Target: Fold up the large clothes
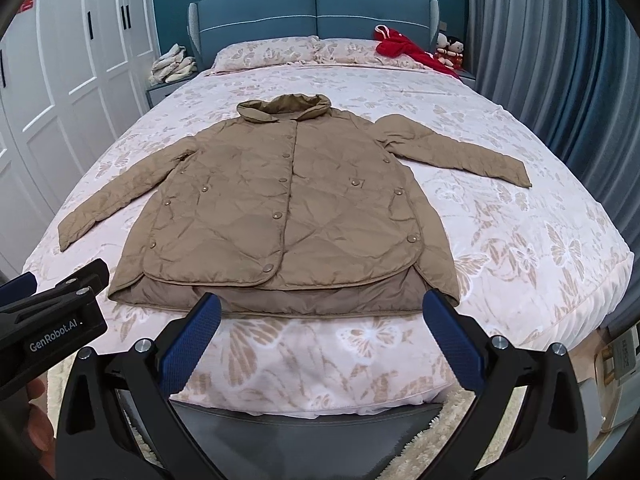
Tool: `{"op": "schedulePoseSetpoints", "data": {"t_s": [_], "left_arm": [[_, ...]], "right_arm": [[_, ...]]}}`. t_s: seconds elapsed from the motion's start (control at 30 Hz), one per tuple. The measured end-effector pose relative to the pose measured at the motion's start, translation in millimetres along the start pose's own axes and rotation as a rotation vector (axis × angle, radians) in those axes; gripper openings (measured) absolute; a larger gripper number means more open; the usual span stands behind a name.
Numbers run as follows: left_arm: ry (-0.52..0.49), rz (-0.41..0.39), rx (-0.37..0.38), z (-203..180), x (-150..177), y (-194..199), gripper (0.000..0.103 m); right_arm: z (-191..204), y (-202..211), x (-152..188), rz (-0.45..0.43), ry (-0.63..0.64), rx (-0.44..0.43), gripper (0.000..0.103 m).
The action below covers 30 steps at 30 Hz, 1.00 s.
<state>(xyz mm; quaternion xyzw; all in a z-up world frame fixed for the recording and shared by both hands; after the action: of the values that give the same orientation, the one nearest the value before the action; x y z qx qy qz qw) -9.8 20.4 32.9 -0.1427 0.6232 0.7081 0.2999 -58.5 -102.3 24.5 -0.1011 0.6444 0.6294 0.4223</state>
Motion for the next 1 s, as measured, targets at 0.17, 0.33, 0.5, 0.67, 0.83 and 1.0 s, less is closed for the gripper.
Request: {"op": "schedulePoseSetpoints", "data": {"t_s": [0.17, 0.33, 0.5, 0.67, 0.83, 1.0], "left_arm": [[0.010, 0.000, -0.008, 5.8, 0.1, 1.2, 0.098], [0.008, 0.001, -0.016, 11.4, 1.4, 0.1, 0.098], [0.002, 0.003, -0.019, 14.2, 4.3, -0.2, 0.098], [0.003, 0.006, -0.022, 15.5, 5.9, -0.8, 0.098], [0.005, 0.005, -0.023, 17.1, 7.2, -0.8, 0.098], [0.007, 0.005, -0.023, 18.8, 8.3, -0.7, 0.098]], "right_arm": [[0.2, 0.8, -1.3, -0.003, -0.003, 0.002, 0.098], [0.1, 1.1, -1.8, -0.001, -0.003, -0.003, 0.098], [1.2, 1.5, -0.7, -0.001, 0.000, -0.007, 0.098], [2.8, 1.1, 0.2, 0.001, 0.004, -0.008, 0.098], [2.5, 1.2, 0.3, -0.001, -0.001, -0.009, 0.098], [3.7, 1.6, 0.5, 0.001, 0.004, -0.012, 0.098]]}}
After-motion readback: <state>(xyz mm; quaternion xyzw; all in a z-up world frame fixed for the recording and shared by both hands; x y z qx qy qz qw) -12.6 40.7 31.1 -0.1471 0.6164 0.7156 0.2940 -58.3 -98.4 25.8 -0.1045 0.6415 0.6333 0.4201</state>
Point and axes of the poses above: each gripper's, at about its wrist camera, not at the fingertips, and y roughly against the way its jaws point, z to its left, x to its underside, the point moved 2 cm from there along -y, roughly the way its jaws point, and after that the axes turned 11 degrees about -y, right-handed, at the moved point
